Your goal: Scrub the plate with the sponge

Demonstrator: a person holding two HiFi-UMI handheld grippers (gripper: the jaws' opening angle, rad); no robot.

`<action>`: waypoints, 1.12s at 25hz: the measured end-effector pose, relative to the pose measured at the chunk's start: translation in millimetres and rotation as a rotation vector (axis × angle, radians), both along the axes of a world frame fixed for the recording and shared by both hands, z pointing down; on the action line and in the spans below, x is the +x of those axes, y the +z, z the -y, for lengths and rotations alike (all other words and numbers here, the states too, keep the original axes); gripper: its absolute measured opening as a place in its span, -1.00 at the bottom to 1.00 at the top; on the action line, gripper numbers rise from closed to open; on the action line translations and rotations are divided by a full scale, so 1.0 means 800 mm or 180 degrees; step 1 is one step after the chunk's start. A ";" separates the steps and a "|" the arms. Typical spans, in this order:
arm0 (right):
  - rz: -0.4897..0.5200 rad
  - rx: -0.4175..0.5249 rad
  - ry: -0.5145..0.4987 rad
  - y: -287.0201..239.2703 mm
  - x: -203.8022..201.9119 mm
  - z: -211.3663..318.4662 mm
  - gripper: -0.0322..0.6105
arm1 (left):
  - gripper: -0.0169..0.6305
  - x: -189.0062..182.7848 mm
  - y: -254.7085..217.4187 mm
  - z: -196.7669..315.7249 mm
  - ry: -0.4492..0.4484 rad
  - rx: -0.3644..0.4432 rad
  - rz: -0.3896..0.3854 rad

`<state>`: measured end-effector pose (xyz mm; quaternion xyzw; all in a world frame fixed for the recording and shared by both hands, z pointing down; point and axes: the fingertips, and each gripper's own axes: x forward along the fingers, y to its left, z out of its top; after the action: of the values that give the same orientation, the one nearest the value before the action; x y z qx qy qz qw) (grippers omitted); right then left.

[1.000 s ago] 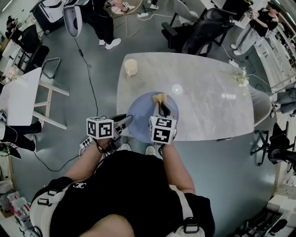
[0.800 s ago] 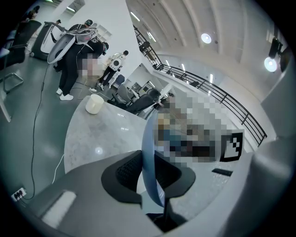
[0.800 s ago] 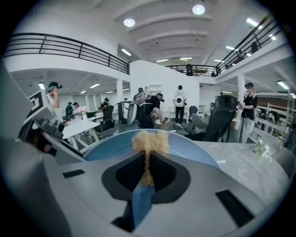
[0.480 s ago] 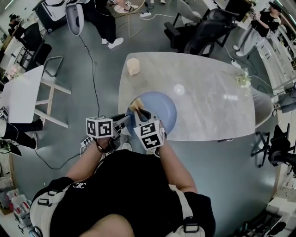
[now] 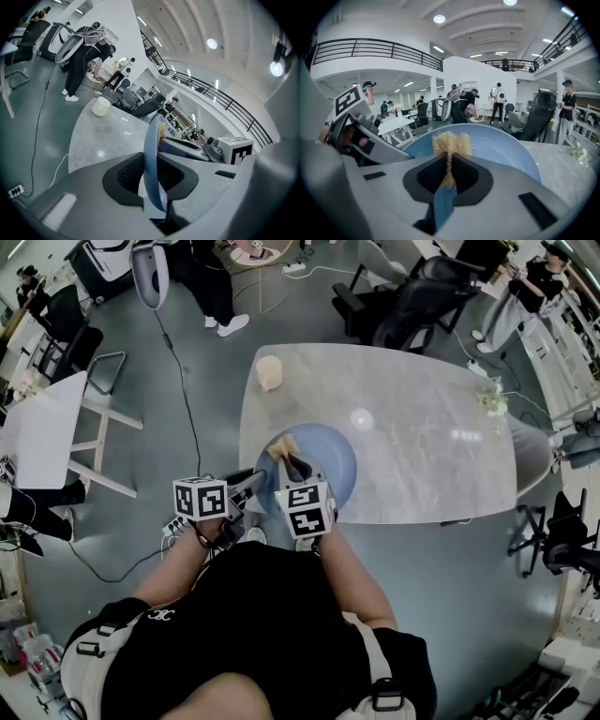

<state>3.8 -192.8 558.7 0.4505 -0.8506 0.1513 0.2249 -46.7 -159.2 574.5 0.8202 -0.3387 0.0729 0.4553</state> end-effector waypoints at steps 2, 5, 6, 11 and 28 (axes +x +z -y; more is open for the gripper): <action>0.0001 -0.0099 0.0242 0.002 0.019 0.005 -0.80 | -0.73 0.001 -0.003 0.001 0.0015 0.0028 -0.0016; 0.0106 -0.0250 0.0548 0.011 0.047 0.014 -0.80 | -0.72 -0.003 -0.004 0.004 -0.0011 0.0058 -0.0041; 0.0155 -0.0316 0.0648 0.015 0.057 0.015 -0.80 | -0.71 -0.003 -0.006 0.005 -0.0029 0.0077 -0.0067; 0.0419 -0.0614 0.1056 0.032 0.099 0.013 -0.80 | -0.70 -0.012 -0.017 0.016 -0.0179 0.0170 -0.0184; 0.0630 -0.1017 0.1299 0.077 0.120 -0.027 -0.80 | -0.70 -0.044 -0.020 0.042 -0.0682 0.0109 -0.0487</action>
<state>100.1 -171.4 620.3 0.5544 -0.7254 0.3691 0.1737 -81.7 -192.6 558.5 0.7901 -0.3898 -0.0448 0.4709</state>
